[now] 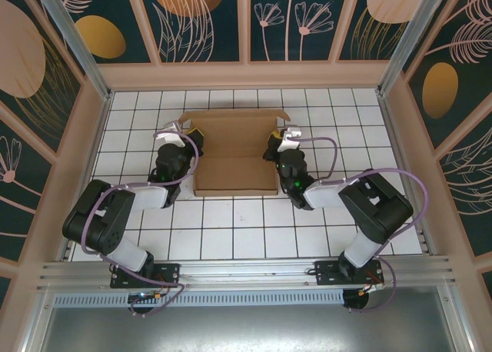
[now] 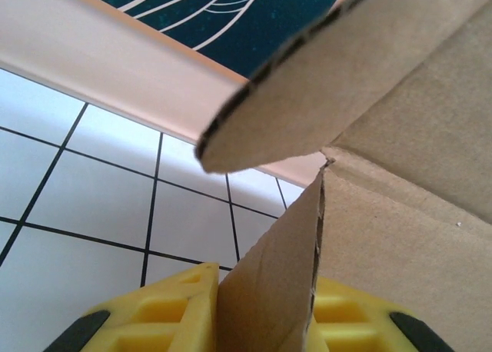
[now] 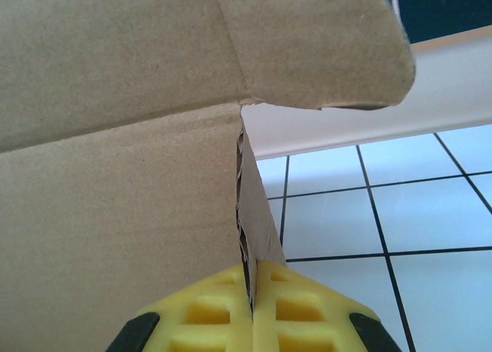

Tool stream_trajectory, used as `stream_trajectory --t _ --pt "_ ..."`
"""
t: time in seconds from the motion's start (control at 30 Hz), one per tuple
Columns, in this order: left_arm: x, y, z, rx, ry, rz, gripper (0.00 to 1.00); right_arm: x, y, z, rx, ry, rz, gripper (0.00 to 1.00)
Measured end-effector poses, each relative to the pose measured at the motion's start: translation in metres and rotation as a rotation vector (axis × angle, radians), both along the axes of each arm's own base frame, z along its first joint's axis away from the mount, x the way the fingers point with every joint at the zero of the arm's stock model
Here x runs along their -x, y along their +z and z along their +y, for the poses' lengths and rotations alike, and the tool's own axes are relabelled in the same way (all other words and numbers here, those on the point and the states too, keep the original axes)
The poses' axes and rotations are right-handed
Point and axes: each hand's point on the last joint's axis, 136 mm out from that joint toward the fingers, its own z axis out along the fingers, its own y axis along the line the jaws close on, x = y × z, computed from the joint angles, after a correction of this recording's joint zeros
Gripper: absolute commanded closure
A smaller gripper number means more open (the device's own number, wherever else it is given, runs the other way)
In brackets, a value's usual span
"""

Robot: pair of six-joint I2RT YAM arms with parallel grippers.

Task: Fold the paper box

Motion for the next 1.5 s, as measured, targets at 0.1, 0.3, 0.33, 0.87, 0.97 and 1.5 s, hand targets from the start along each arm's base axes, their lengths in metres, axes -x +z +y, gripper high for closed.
stream_trajectory --t 0.1,0.3,0.33,0.87,0.97,1.5 --pt "-0.001 0.0 0.001 0.017 0.013 -0.003 0.73 -0.003 0.0 0.003 -0.009 -0.036 -0.001 1.0" --pt "0.0 0.0 0.001 0.027 0.016 -0.007 0.7 -0.005 0.0 0.004 -0.007 -0.065 0.0 1.0" --pt "0.001 0.0 0.001 0.025 0.015 -0.008 0.7 -0.005 0.0 0.004 -0.002 -0.066 -0.001 1.0" --pt "0.037 -0.005 0.003 -0.027 -0.044 -0.098 0.78 0.029 -0.004 -0.005 -0.037 0.064 -0.074 1.0" --pt "0.045 -0.006 0.005 -0.002 -0.046 -0.114 0.78 0.032 -0.005 -0.004 -0.062 0.084 -0.079 1.0" --pt "0.07 -0.011 0.002 0.062 -0.081 -0.141 0.8 0.057 -0.01 -0.01 -0.16 0.121 -0.094 1.0"
